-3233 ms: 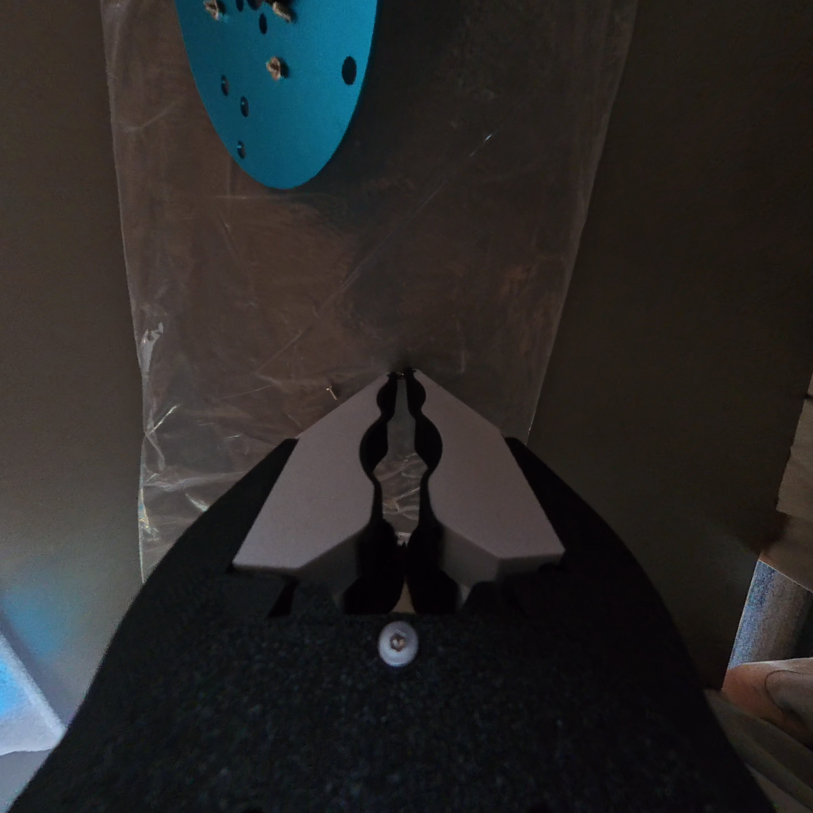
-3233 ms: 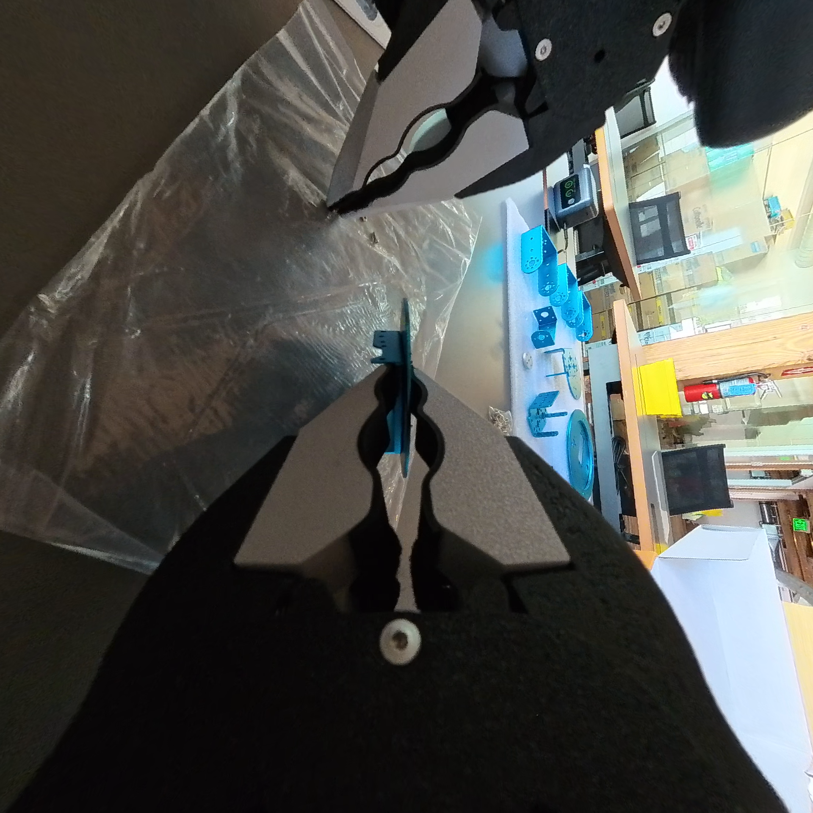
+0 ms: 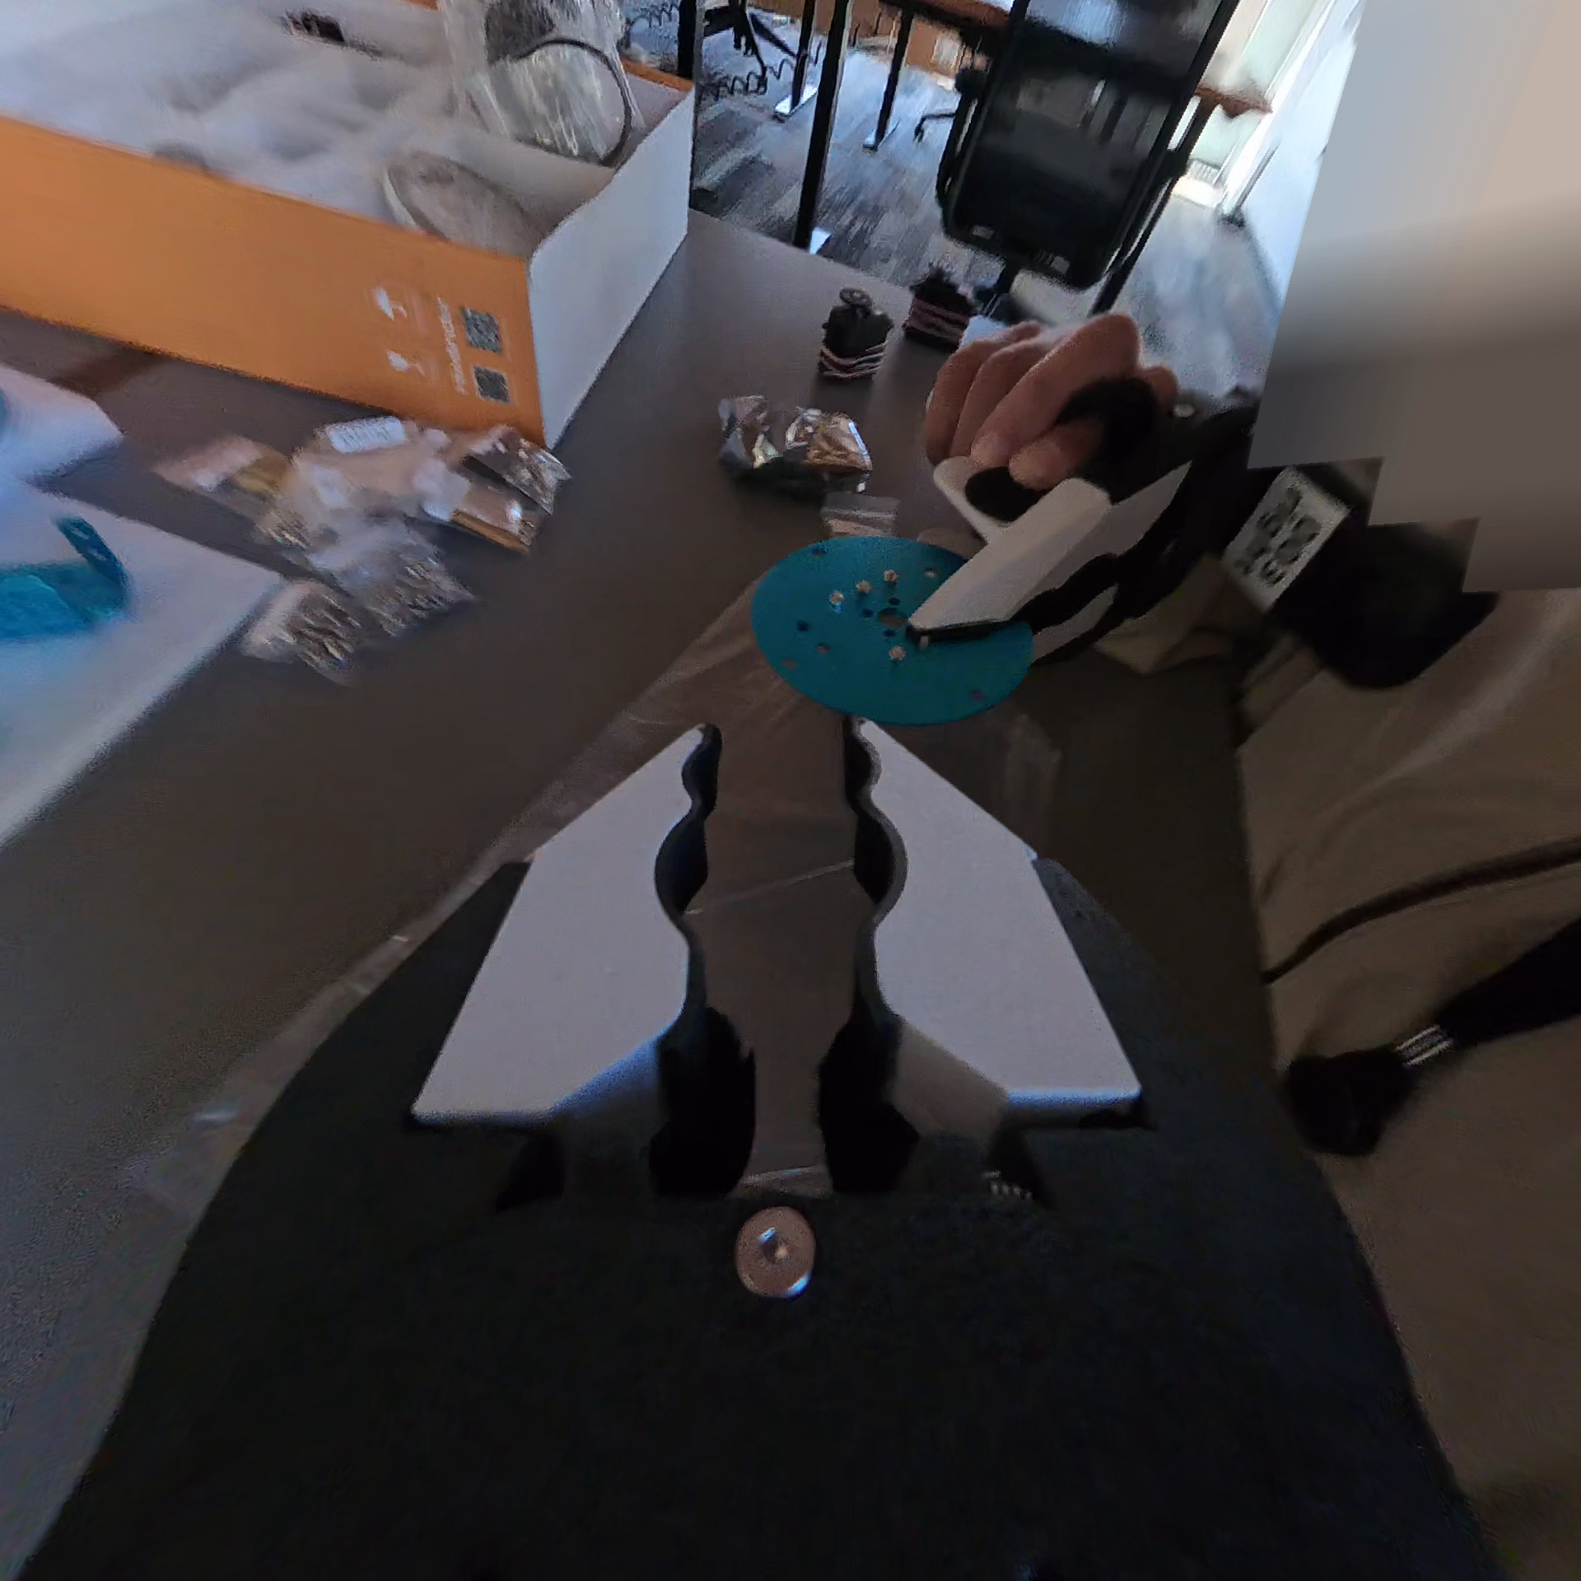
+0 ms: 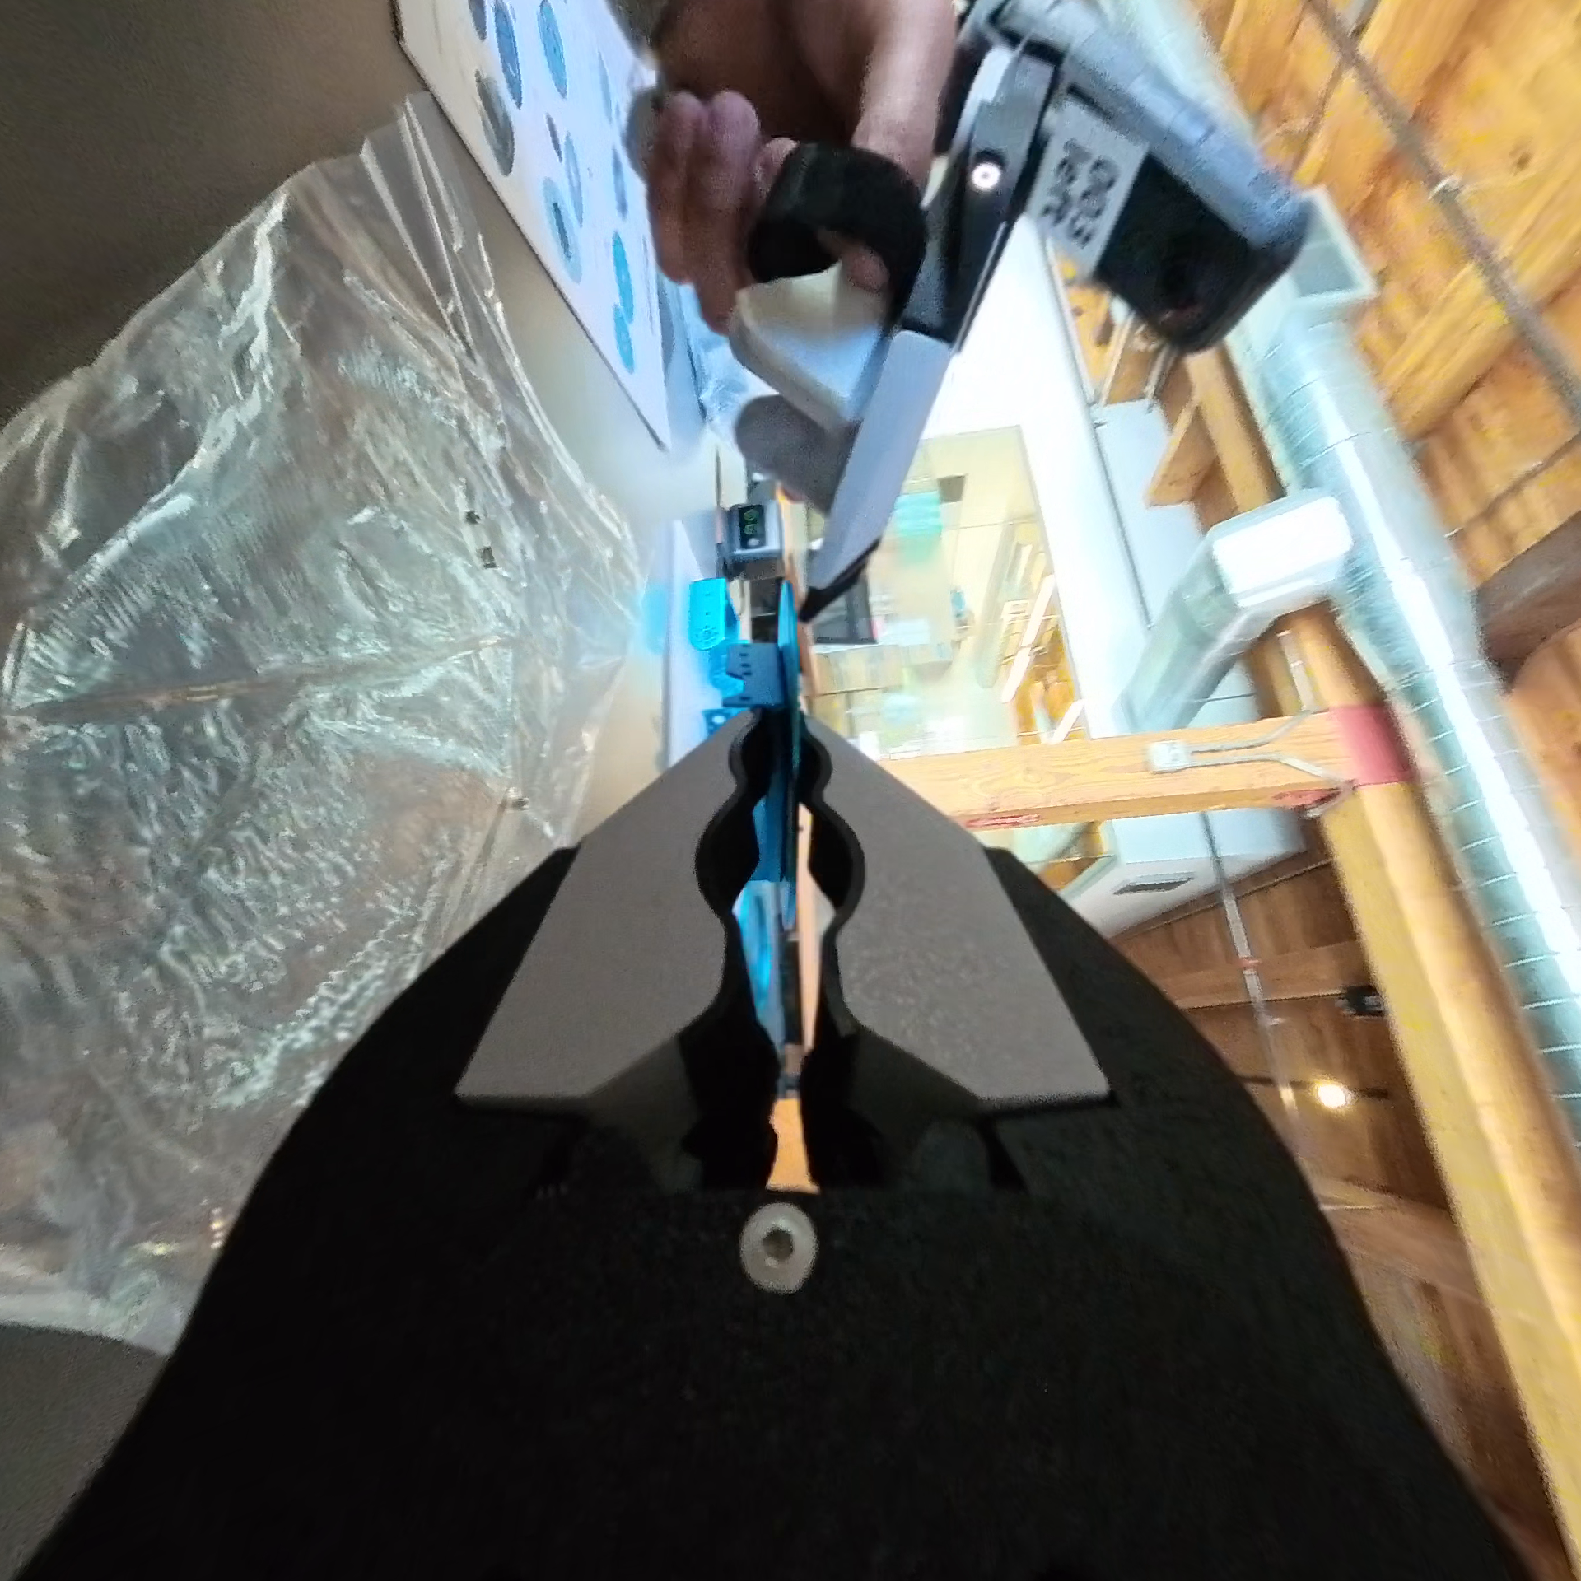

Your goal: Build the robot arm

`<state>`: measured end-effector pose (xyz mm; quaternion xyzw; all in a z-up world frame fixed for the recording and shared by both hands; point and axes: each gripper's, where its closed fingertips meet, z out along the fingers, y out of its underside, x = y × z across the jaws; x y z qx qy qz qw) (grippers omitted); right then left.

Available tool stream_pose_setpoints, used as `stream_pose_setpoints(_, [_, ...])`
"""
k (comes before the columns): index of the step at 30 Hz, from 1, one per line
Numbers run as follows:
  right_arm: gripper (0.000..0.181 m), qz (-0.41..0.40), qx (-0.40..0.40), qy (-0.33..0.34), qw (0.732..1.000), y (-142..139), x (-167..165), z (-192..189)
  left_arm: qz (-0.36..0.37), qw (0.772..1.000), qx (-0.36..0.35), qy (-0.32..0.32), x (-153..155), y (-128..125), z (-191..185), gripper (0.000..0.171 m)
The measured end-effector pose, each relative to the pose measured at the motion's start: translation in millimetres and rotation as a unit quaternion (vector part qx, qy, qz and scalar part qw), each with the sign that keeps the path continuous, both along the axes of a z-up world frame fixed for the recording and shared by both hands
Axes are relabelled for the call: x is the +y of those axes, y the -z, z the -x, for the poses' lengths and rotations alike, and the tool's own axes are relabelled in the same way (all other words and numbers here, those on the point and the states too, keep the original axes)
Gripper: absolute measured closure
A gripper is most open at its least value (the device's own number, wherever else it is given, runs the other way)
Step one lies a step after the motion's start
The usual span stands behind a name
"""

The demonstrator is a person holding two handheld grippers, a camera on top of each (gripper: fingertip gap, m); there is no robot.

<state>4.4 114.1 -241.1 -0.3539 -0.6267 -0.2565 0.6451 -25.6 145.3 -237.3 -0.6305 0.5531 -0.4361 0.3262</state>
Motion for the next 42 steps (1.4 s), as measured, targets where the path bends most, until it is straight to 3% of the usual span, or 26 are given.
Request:
stream_pose_setpoints(2, [0.180, -0.029, -0.019, 0.005, 0.999, -1.1, 1.3, 0.9, 0.087, 0.996, -0.030, -0.003, -6.9, 1.5, -0.1, 0.142])
stream_pose_setpoints(4, [0.179, -0.036, -0.024, 0.003, 0.999, -0.7, 2.3, 3.7, 0.201, 0.975, -0.089, 0.019, -16.4, -9.2, -0.1, 0.142])
stream_pose_setpoints(6, [0.179, -0.038, -0.031, 0.001, 0.999, 1.6, 2.9, 8.0, 0.270, 0.954, -0.125, 0.032, -17.6, -15.2, 2.4, 0.143])
stream_pose_setpoints(9, [0.179, 0.000, 0.003, -0.007, 1.000, 0.1, 4.4, 15.4, 0.265, 0.954, -0.142, 0.018, -10.7, -16.8, 7.1, 0.142])
stream_pose_setpoints(11, [0.178, 0.079, 0.096, -0.031, 0.992, -14.3, 5.6, 19.2, 0.218, 0.966, -0.139, 0.009, -5.6, -20.2, 13.7, 0.142])
stream_pose_setpoints(13, [0.179, 0.174, 0.189, -0.060, 0.965, -32.7, 8.7, 19.9, 0.172, 0.976, -0.130, -0.001, -2.8, -22.8, 20.3, 0.143])
stream_pose_setpoints(16, [0.178, 0.295, 0.270, -0.112, 0.910, -53.1, 13.3, 18.2, 0.106, 0.988, -0.109, -0.016, -2.0, -20.8, 28.1, 0.143])
stream_pose_setpoints(18, [0.178, 0.370, 0.277, -0.116, 0.879, -57.9, 22.9, 8.2, 0.059, 0.995, -0.074, -0.029, 0.6, -11.1, 33.2, 0.143])
stream_pose_setpoints(21, [0.178, 0.484, 0.291, -0.169, 0.807, -70.9, 21.5, -11.7, 0.007, 1.000, 0.008, -0.021, 1.3, 11.0, 37.8, 0.143])
stream_pose_setpoints(23, [0.178, 0.564, 0.302, -0.221, 0.736, -75.8, 12.1, -23.8, -0.027, 0.999, 0.039, -0.004, 4.2, 21.8, 35.1, 0.144])
stream_pose_setpoints(24, [0.178, 0.618, 0.291, -0.234, 0.691, -68.6, 5.1, -27.4, -0.044, 0.998, 0.037, 0.012, 4.8, 24.1, 31.7, 0.150])
stream_pose_setpoints(26, [0.178, 0.666, 0.301, -0.237, 0.641, -51.1, 2.5, -34.0, -0.095, 0.993, 0.034, 0.055, 8.7, 26.0, 29.6, 0.161])
stream_pose_setpoints(28, [0.178, 0.718, 0.327, -0.262, 0.556, -39.1, -4.8, -37.7, -0.093, 0.993, 0.060, 0.051, 20.1, 27.6, 33.3, 0.167])
stream_pose_setpoints(29, [0.179, 0.727, 0.343, -0.272, 0.529, -34.2, -5.9, -38.9, -0.072, 0.993, 0.073, 0.063, 20.0, 29.5, 35.0, 0.165])
stream_pose_setpoints(30, [0.178, 0.735, 0.342, -0.267, 0.521, -26.9, -7.9, -38.4, -0.045, 0.992, 0.086, 0.080, 16.5, 33.0, 36.9, 0.163])
stream_pose_setpoints(31, [0.178, 0.736, 0.323, -0.257, 0.536, -19.1, -11.8, -36.9, -0.029, 0.990, 0.100, 0.097, 12.2, 39.2, 39.4, 0.161])
stream_pose_setpoints(34, [0.178, 0.693, 0.278, -0.199, 0.635, 1.2, -8.4, -32.7, -0.067, 0.980, 0.155, 0.108, 11.2, 71.1, 48.4, 0.161])
stream_pose_setpoints(37, [0.178, 0.654, 0.259, -0.178, 0.688, 5.4, -8.7, -27.9, -0.077, 0.976, 0.168, 0.111, 4.6, 86.4, 52.3, 0.158])
stream_pose_setpoints(39, [0.178, 0.641, 0.258, -0.178, 0.701, 5.7, -9.7, -24.8, -0.082, 0.978, 0.166, 0.097, 8.5, 91.0, 51.0, 0.158])
stream_pose_setpoints(42, [0.178, 0.644, 0.258, -0.186, 0.696, 7.3, -12.7, -21.0, -0.104, 0.974, 0.182, 0.084, 13.9, 98.8, 51.6, 0.158])
